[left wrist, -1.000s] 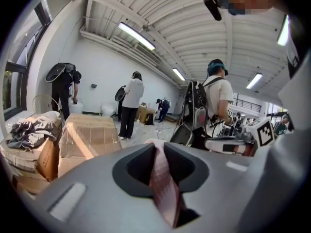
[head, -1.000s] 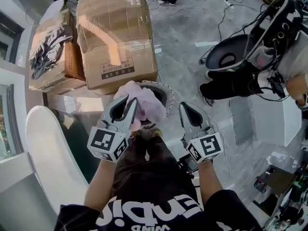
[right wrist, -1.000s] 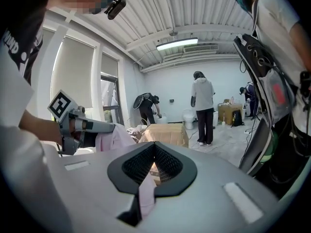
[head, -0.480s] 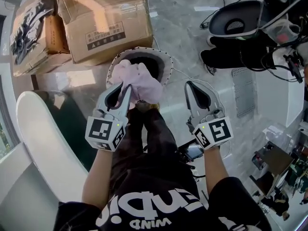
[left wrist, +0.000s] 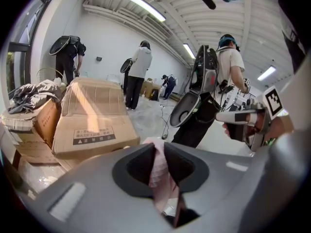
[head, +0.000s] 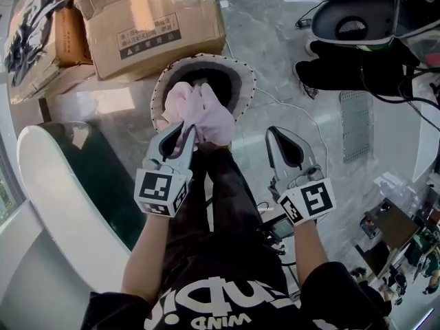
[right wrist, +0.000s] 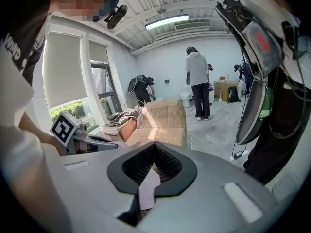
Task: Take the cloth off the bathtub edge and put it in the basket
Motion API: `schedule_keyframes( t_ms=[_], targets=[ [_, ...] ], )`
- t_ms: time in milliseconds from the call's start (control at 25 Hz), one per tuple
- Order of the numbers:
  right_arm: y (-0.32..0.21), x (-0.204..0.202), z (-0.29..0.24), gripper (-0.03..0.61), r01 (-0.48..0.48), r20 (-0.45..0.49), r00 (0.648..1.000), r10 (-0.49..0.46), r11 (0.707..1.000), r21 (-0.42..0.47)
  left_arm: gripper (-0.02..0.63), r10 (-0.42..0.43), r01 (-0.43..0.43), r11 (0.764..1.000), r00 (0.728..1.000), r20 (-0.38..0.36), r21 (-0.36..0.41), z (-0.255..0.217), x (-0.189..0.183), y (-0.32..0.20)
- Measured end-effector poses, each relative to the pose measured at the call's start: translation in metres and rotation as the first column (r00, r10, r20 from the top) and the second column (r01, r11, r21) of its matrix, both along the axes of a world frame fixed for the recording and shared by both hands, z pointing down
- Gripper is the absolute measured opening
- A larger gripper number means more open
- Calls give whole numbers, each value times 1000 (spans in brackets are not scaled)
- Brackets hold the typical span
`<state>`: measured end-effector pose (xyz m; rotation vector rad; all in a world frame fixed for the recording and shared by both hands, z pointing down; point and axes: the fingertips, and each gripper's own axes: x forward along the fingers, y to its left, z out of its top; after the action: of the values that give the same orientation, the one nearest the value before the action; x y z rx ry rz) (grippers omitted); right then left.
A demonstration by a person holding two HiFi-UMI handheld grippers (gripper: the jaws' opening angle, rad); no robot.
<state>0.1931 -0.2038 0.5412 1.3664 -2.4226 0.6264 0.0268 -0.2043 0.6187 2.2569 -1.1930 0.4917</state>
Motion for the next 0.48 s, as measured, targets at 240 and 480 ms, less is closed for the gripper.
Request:
schedule_keyframes(
  t_ms=[240,480],
  targets=[
    [2,-3,11,6,0,0,1000,0,1000,-24,55,-12,13,999,1000,6,-34,23,-6,-2],
    [5,-5,17,6,-4,1,1000,4,999,-40,55,-13,13,998,1000,7,-55,33,-7,-3]
  ],
)
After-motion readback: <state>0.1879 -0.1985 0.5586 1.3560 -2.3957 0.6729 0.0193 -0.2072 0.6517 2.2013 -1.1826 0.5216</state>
